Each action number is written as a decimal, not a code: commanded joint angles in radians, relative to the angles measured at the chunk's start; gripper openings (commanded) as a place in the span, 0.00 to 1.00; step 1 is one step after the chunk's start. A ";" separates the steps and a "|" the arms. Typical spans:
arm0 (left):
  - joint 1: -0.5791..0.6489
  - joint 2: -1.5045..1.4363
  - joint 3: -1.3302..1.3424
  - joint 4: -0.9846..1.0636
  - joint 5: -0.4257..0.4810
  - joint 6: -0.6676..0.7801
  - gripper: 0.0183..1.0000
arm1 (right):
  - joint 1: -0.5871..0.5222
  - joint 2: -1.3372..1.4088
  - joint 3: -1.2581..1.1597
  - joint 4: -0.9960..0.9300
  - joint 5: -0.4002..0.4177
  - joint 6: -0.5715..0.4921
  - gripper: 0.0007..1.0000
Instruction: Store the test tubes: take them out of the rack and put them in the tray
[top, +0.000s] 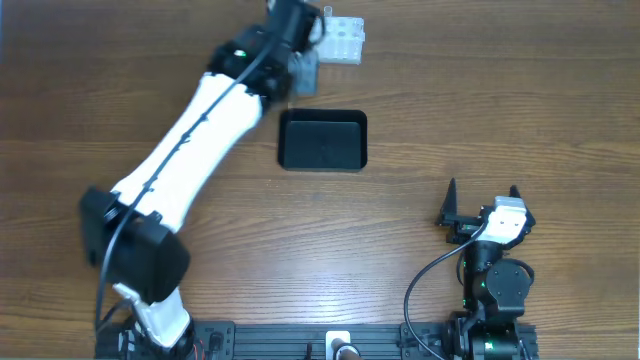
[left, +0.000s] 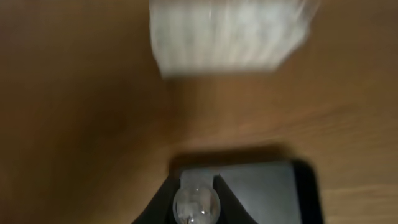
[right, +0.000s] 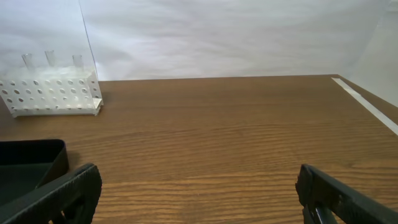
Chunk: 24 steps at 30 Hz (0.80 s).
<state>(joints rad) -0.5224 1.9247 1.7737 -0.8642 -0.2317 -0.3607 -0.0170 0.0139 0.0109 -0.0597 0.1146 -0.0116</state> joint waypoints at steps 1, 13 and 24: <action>-0.022 0.076 -0.006 -0.039 -0.066 -0.093 0.10 | 0.007 -0.008 -0.006 -0.003 0.006 -0.004 0.99; -0.023 0.184 -0.006 -0.042 -0.009 -0.127 0.09 | 0.007 -0.008 -0.006 -0.003 0.006 -0.004 0.99; -0.019 0.248 -0.006 -0.084 0.026 -0.150 0.11 | 0.007 -0.008 -0.006 -0.003 0.006 -0.004 0.99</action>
<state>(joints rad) -0.5476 2.1532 1.7687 -0.9329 -0.2203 -0.4805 -0.0170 0.0139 0.0109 -0.0601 0.1146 -0.0116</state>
